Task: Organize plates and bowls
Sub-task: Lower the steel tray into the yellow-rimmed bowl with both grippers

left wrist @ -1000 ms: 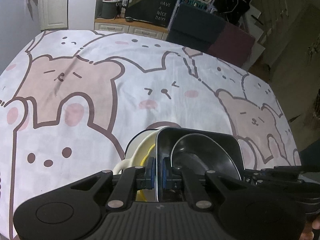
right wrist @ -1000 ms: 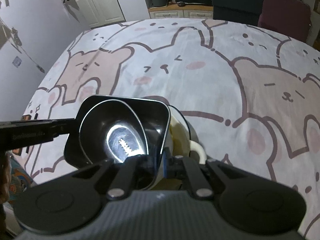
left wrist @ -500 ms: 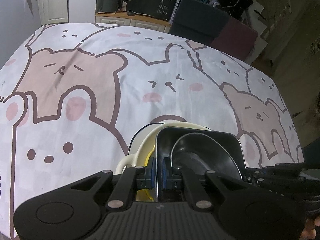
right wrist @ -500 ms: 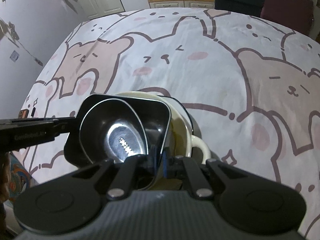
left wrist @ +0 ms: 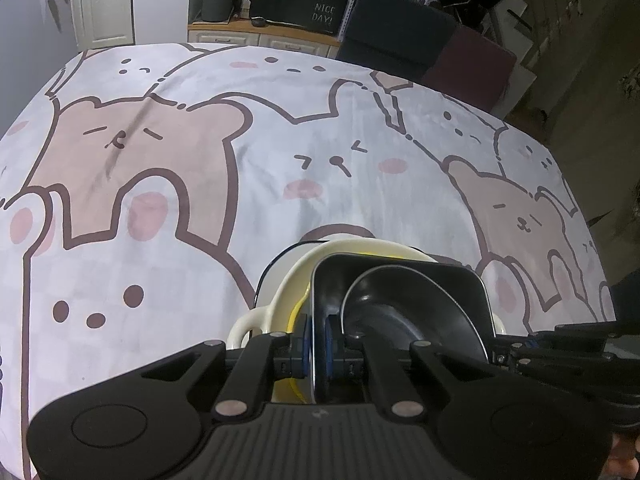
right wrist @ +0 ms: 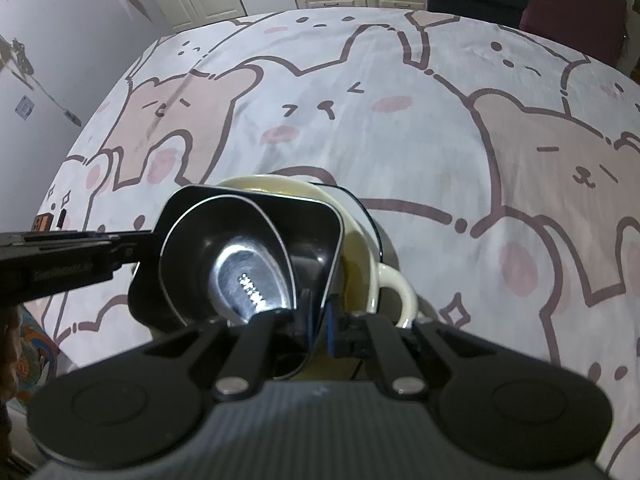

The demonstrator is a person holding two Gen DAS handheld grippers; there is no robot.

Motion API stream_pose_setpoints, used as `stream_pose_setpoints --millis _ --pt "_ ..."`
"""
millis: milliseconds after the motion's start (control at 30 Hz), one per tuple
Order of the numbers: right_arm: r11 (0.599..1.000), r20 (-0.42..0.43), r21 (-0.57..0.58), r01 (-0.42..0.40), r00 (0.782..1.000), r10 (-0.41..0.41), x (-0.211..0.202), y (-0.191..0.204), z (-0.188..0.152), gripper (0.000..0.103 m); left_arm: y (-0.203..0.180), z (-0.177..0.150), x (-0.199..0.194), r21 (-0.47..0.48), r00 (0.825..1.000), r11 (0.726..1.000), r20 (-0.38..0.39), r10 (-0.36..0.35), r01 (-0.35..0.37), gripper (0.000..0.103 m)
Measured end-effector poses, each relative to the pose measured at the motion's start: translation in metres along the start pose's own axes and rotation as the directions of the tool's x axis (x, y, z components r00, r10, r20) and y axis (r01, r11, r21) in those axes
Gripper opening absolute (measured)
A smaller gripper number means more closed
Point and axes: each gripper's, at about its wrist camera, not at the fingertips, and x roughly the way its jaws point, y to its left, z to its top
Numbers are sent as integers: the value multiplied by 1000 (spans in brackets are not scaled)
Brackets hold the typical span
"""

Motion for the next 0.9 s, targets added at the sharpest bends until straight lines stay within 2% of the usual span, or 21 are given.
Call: stream_pose_setpoints --millis 900 --pt "1000 -19 6 -11 1000 11 4 -1 0 9 1 0 3 16 1000 1000 -8 12 -11 8"
